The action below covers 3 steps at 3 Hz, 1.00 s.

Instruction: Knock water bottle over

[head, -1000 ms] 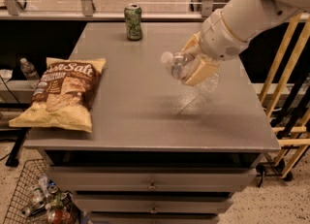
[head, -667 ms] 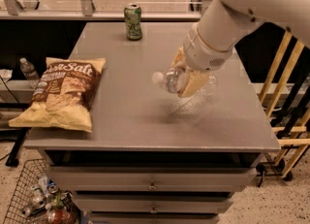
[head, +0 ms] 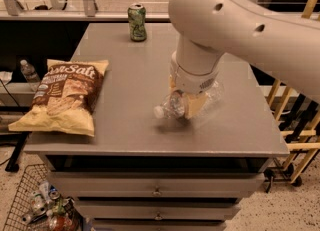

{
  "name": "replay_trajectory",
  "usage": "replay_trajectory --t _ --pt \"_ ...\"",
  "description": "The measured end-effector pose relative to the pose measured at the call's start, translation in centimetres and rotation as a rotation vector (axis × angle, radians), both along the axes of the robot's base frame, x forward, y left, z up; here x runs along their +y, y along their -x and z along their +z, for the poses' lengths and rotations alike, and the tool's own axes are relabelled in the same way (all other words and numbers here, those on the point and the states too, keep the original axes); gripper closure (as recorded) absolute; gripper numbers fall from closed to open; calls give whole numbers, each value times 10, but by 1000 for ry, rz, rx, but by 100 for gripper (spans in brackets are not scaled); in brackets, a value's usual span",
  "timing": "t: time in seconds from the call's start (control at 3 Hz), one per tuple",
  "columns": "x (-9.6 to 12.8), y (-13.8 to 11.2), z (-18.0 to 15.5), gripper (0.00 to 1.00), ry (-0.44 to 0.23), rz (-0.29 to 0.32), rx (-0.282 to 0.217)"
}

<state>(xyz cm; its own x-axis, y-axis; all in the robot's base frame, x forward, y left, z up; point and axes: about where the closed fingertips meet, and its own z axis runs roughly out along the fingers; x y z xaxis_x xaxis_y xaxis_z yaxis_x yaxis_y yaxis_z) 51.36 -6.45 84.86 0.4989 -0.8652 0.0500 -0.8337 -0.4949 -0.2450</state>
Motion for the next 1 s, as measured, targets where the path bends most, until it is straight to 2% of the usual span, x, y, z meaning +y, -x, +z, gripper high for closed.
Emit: replay_trajectory --t 0.33,1.0 --pt "-2 0 -2 84 13 3 -3" --pt "-2 1 -1 37 14 3 -4"
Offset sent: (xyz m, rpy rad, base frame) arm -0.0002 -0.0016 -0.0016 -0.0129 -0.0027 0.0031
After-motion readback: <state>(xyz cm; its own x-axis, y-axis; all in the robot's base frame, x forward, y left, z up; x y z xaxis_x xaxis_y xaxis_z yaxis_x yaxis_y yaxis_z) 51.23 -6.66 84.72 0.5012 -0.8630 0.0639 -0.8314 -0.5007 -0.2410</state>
